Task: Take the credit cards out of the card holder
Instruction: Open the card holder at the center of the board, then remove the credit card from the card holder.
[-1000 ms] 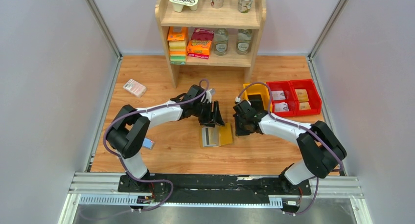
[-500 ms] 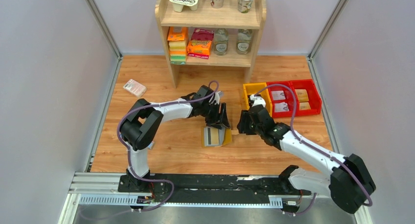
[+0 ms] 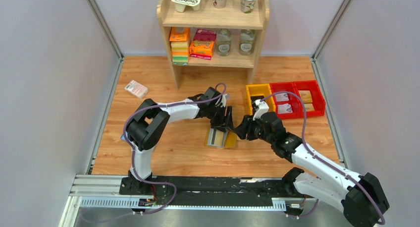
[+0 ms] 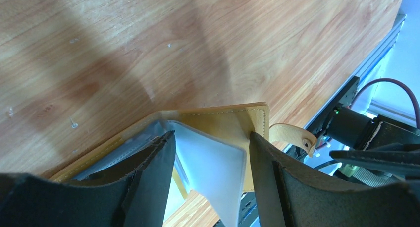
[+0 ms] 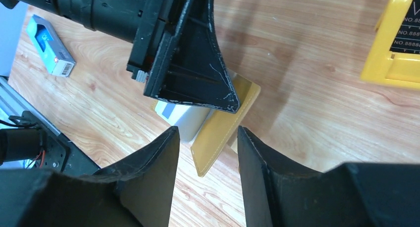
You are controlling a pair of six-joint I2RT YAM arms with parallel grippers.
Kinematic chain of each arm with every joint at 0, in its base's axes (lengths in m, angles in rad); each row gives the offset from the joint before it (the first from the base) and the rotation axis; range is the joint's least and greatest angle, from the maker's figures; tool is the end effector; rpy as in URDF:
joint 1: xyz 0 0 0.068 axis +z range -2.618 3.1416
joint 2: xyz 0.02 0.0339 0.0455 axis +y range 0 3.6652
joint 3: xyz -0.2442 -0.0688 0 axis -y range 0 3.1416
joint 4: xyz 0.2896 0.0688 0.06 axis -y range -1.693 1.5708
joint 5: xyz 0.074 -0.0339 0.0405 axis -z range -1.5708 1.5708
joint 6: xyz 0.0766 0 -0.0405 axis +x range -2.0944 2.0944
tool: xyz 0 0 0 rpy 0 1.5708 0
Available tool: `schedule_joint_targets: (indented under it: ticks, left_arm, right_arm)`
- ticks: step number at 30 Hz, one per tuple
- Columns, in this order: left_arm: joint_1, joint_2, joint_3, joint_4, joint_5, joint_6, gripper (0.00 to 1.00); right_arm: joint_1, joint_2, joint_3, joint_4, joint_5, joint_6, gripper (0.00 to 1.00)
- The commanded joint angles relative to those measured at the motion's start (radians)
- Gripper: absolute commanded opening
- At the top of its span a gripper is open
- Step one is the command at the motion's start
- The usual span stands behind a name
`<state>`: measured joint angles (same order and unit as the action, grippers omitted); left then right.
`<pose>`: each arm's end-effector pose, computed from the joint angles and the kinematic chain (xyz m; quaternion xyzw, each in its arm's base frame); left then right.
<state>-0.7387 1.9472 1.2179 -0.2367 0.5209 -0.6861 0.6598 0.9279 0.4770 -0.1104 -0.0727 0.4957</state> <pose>0.3037 -0.3282 0.0768 0.1009 0.9201 -0.3741 0.0571 0.2239 0.1808 0.1567 -0.0892 0.8703 0.2906 0.3875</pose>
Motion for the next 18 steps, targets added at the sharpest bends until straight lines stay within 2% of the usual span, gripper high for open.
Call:
schedule_joint_targets:
  ticks: [1,8,18]
  left_arm:
    - [-0.013,-0.042,0.040,-0.033,-0.028,0.019,0.64]
    - [-0.031,-0.060,0.071,-0.062,-0.018,0.019,0.65]
    - [-0.060,-0.073,0.103,-0.116,-0.025,0.026,0.65]
  right_arm:
    - [0.004,-0.038,-0.005,0.058,-0.021,-0.016,0.49]
    - [0.004,-0.112,-0.026,0.008,0.126,-0.003,0.48]
    - [0.004,-0.159,-0.040,-0.047,0.166,0.009,0.47]
